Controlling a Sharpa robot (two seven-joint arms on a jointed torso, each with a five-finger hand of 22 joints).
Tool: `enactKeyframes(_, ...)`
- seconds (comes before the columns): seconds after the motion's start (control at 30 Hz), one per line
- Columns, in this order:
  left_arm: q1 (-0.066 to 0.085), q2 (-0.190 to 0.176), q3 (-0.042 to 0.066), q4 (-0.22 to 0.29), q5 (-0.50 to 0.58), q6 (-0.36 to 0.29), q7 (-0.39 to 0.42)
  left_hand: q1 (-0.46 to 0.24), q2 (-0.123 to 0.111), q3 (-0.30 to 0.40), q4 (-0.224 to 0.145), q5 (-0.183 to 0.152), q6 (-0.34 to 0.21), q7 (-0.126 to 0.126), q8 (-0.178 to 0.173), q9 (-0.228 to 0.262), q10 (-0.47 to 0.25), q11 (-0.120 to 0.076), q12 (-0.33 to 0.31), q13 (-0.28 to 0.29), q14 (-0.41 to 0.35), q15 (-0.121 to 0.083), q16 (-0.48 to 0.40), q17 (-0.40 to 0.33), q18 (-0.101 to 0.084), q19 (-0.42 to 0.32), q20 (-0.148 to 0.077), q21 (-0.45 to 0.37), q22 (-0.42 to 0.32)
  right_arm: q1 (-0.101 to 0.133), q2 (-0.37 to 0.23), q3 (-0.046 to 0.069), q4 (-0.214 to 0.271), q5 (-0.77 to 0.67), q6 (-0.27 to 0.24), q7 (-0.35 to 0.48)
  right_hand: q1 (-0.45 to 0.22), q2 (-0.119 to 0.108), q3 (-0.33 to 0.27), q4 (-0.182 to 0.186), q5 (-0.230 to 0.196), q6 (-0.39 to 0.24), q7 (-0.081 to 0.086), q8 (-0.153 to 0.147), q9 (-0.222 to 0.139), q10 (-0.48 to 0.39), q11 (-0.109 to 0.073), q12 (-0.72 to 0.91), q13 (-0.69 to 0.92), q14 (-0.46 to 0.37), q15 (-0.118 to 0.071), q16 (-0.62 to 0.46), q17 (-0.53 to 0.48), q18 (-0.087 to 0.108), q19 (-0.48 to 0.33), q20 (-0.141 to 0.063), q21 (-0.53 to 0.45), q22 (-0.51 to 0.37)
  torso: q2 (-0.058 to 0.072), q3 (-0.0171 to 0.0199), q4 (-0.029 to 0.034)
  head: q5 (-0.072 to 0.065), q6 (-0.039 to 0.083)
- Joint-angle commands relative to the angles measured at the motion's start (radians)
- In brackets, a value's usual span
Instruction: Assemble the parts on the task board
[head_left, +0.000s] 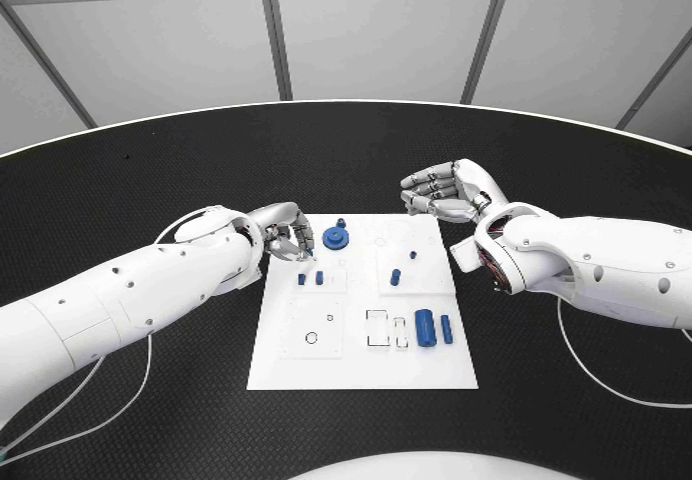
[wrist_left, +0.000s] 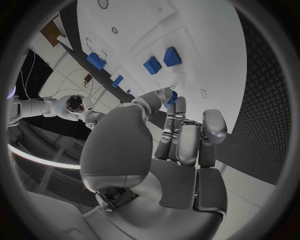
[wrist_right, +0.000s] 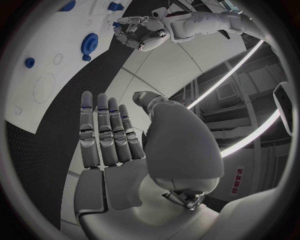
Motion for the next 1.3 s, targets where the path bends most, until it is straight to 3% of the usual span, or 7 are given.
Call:
enactKeyframes(0.03, 0.0, 0.005, 0.0, -0.007, 0.0, 0.004, 0.001, -0.004, 0.009, 0.003, -0.001, 0.002, 0.002, 0.002, 0.005, 0.002, 0.007, -0.001, -0.008, 0.001, 0.008, 0.0, -0.001, 0.003, -0.013, 0.006, 0.001, 0.005, -0.001, 0.0, 0.0, 0.0, 0.0, 0.0, 0.0, 0.0, 0.0, 0.004, 0.007, 0.0, 0.003, 0.006, -0.001, -0.001, 0.0, 0.001, 0.0, 0.001, -0.001, 0.007, -0.004, -0.001, -0.001, 0.004, 0.009, -0.001, 0.004, -0.001, 0.001, 0.0014, -0.0011, 0.001, -0.001)
enactKeyframes(0.2, 0.0, 0.017, 0.0, -0.015, 0.0, 0.01, 0.002, -0.004, 0.009, 0.003, -0.001, 0.002, 0.002, 0.002, 0.005, 0.002, 0.007, -0.001, -0.008, 0.001, 0.008, 0.0, -0.001, 0.003, -0.013, 0.006, 0.001, 0.005, -0.001, 0.0, 0.0, 0.0, 0.001, 0.0, 0.0, 0.0, 0.0, 0.004, 0.007, 0.0, 0.003, 0.006, -0.001, -0.001, 0.0, 0.001, 0.0, 0.001, -0.001, 0.007, -0.004, -0.001, -0.001, 0.004, 0.009, -0.001, 0.004, -0.001, 0.002, -0.0005, 0.0, 0.0, -0.001)
enactKeyframes(0.33, -0.001, 0.028, 0.0, -0.024, 0.0, 0.014, 0.004, -0.004, 0.009, 0.004, -0.001, 0.002, 0.002, 0.002, 0.004, 0.002, 0.007, -0.001, -0.009, 0.001, 0.009, 0.0, -0.001, 0.004, -0.013, 0.006, 0.001, 0.005, -0.001, 0.0, 0.0, 0.0, 0.003, 0.0, -0.001, 0.0, 0.0, 0.004, 0.007, 0.0, 0.003, 0.006, -0.001, -0.001, 0.0, 0.001, 0.0, 0.001, -0.001, 0.007, -0.004, -0.001, -0.001, 0.004, 0.009, -0.001, 0.004, -0.001, 0.002, 0.0009, 0.0, -0.001, -0.002)
enactKeyframes(0.67, -0.002, 0.05, 0.0, -0.049, -0.005, 0.026, 0.008, -0.002, 0.009, 0.006, -0.003, 0.001, 0.0, 0.002, 0.001, 0.002, 0.007, 0.0, -0.013, 0.001, 0.01, 0.0, -0.001, 0.007, -0.012, 0.003, 0.001, 0.003, -0.004, 0.0, -0.002, 0.0, 0.006, 0.0, -0.002, 0.0, 0.0, 0.004, 0.007, 0.0, 0.003, 0.006, -0.001, -0.001, 0.0, 0.001, 0.0, 0.001, -0.001, 0.007, -0.004, -0.001, -0.001, 0.004, 0.009, -0.001, 0.004, -0.001, 0.002, -0.0002, -0.0006, -0.005, -0.005)
enactKeyframes(1.3, -0.002, 0.055, -0.001, -0.062, -0.023, 0.047, -0.01, 0.0, 0.009, 0.008, -0.004, 0.001, -0.002, 0.003, -0.002, 0.003, 0.007, 0.001, -0.017, 0.001, 0.011, 0.001, -0.001, 0.007, -0.011, 0.0, 0.002, 0.001, -0.007, 0.0, -0.003, 0.0, 0.007, 0.0, -0.002, -0.001, -0.001, 0.004, 0.008, -0.001, 0.006, 0.006, -0.001, -0.001, 0.0, 0.001, 0.0, 0.001, -0.001, 0.007, -0.004, -0.002, -0.001, 0.004, 0.01, -0.001, 0.004, -0.003, -0.001, 0.0001, 0.0004, -0.001, -0.012)
